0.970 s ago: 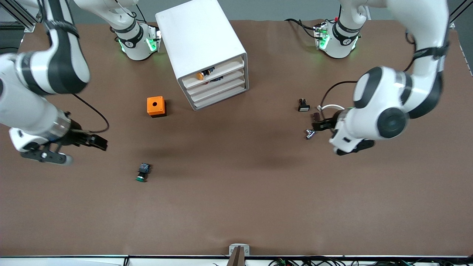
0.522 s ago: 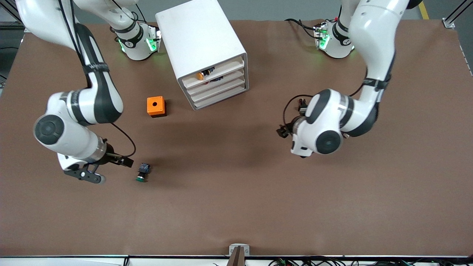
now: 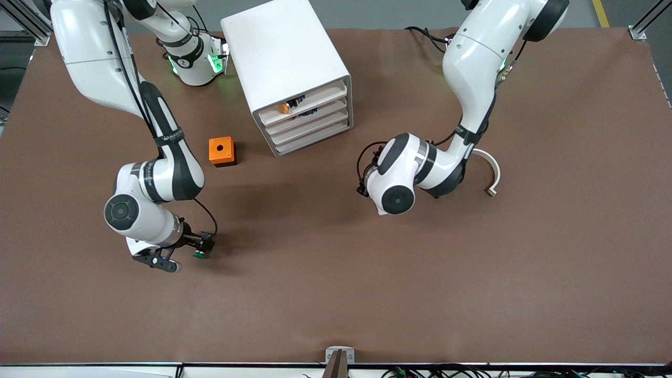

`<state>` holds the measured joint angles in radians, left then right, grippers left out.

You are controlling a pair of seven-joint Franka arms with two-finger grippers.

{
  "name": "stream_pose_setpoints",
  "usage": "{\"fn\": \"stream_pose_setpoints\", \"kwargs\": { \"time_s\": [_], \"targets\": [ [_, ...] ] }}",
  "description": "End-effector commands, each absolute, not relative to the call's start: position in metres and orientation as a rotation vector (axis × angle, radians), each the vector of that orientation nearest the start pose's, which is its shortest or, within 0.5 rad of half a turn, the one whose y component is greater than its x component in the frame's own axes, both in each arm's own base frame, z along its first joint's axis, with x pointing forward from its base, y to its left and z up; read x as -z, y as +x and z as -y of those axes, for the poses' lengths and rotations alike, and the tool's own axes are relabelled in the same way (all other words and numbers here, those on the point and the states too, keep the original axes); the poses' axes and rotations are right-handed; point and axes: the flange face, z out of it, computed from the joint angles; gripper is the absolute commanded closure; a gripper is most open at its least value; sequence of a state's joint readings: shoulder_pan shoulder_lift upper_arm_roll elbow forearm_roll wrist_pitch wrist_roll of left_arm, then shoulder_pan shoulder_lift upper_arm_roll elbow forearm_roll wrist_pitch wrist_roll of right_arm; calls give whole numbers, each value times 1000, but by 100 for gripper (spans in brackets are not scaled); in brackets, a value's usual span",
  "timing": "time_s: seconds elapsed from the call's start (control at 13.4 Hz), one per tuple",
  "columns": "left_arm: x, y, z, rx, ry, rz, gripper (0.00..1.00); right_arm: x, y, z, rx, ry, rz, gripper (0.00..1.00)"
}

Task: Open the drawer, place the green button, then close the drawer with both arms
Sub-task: 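Move the right gripper to the button while the left gripper reaches the drawer, then grasp the button with the right gripper while the left gripper grips the drawer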

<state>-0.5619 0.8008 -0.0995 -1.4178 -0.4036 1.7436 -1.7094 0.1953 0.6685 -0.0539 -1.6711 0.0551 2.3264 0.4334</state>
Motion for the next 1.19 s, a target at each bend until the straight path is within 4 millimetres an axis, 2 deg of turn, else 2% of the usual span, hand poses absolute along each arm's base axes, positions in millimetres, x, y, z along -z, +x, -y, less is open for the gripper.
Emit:
{"fn": "stream_pose_setpoints", "kwargs": {
  "time_s": [0.0, 0.15, 0.3, 0.45, 0.6, 0.75, 0.82, 1.12],
  "targets": [
    [-193, 514, 449, -1021, -2023, 1783, 0, -197, 673, -101, -45, -3093, -517, 2],
    [-195, 510, 459, -1225, -1872, 1862, 2, -186, 668, -105, -75, -3100, -505, 9],
    [-190, 508, 464, -1289, -1632, 1971, 5, -185, 667, -105, -85, -3100, -514, 25],
    [-176, 502, 472, -1345, -1415, 2024, 12, -185, 666, -107, -87, -3100, -516, 50],
    [-178, 492, 485, -1361, -1324, 2024, 23, -186, 666, -108, -88, -3100, -516, 73],
    [-173, 475, 497, -1381, -1228, 1983, 30, -191, 670, -107, -72, -3096, -517, 91],
    [-171, 471, 501, -1385, -1195, 1979, 33, -192, 670, -107, -66, -3085, -529, 96],
    [-167, 462, 511, -1403, -1100, 1973, 37, -214, 675, -111, -51, -3048, -557, 99]
  ]
}}
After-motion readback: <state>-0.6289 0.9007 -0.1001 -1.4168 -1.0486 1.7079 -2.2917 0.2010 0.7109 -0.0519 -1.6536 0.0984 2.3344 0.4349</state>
